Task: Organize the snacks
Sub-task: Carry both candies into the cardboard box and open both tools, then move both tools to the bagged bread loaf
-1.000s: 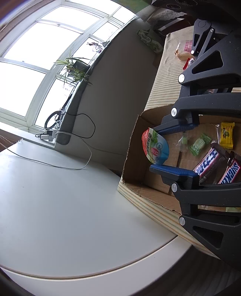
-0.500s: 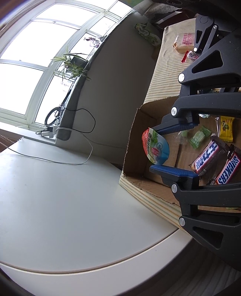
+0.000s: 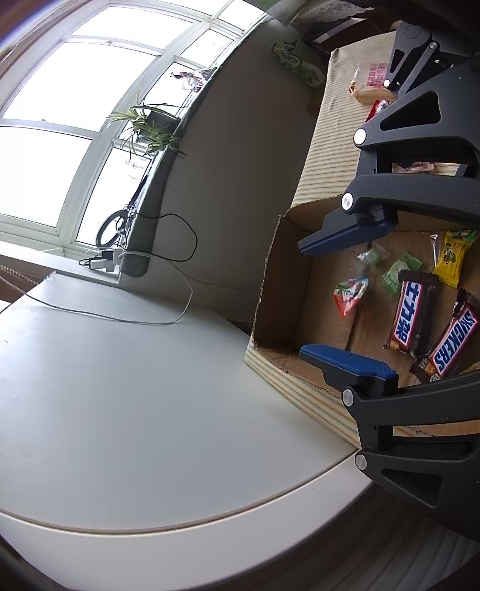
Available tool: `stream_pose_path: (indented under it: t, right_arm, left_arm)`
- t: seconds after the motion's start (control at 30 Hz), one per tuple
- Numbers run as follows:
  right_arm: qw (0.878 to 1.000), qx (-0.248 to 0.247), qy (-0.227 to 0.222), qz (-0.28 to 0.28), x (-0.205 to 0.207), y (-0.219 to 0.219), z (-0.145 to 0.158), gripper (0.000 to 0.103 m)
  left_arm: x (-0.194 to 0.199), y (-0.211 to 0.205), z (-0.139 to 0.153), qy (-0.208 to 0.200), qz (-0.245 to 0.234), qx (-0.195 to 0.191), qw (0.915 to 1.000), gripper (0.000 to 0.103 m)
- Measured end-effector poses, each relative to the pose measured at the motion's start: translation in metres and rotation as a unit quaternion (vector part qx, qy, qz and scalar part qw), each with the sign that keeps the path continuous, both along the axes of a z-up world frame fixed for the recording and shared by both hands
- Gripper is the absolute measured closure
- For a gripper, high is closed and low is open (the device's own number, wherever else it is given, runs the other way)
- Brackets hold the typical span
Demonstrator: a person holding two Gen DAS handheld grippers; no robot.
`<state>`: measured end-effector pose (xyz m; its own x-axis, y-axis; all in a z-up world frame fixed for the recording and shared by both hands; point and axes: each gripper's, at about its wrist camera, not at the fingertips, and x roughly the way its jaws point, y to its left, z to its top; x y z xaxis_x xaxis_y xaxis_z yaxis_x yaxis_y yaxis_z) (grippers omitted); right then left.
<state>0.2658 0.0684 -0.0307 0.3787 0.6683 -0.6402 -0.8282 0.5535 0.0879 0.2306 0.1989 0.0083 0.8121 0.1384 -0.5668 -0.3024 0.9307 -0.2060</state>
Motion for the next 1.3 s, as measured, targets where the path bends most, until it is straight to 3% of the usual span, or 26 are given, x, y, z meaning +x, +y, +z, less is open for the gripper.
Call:
stream_pose_path:
  t: [0.43, 0.8, 1.13, 1.2, 1.27, 1.3]
  right_arm:
    - [0.999, 0.007, -0.01, -0.032, -0.002, -0.049, 0.013, 0.053]
    - [0.992, 0.017, -0.007, -0.124, 0.029, -0.141, 0.024, 0.053]
    - [0.978, 0.027, 0.009, -0.207, 0.05, -0.213, 0.021, 0.053]
    - [0.974, 0.026, 0.013, -0.226, 0.053, -0.227, 0.018, 0.05]
    - [0.968, 0.028, 0.017, -0.247, 0.057, -0.239, 0.012, 0.034]
    - [0.965, 0.03, 0.021, -0.258, 0.059, -0.246, 0.01, 0.032]
  left_arm:
    - [0.001, -0.018, 0.009, -0.017, -0.029, -0.006, 0.9994, 0.054]
    - [0.006, -0.047, 0.012, -0.025, -0.081, -0.017, 0.9963, 0.053]
    - [0.01, -0.092, 0.005, -0.012, -0.136, -0.008, 0.9906, 0.053]
    - [0.013, -0.102, 0.001, -0.007, -0.15, -0.009, 0.9887, 0.053]
    - [0.017, -0.112, -0.003, 0.001, -0.167, -0.013, 0.9859, 0.053]
    - [0.019, -0.118, -0.005, 0.005, -0.175, -0.013, 0.9844, 0.053]
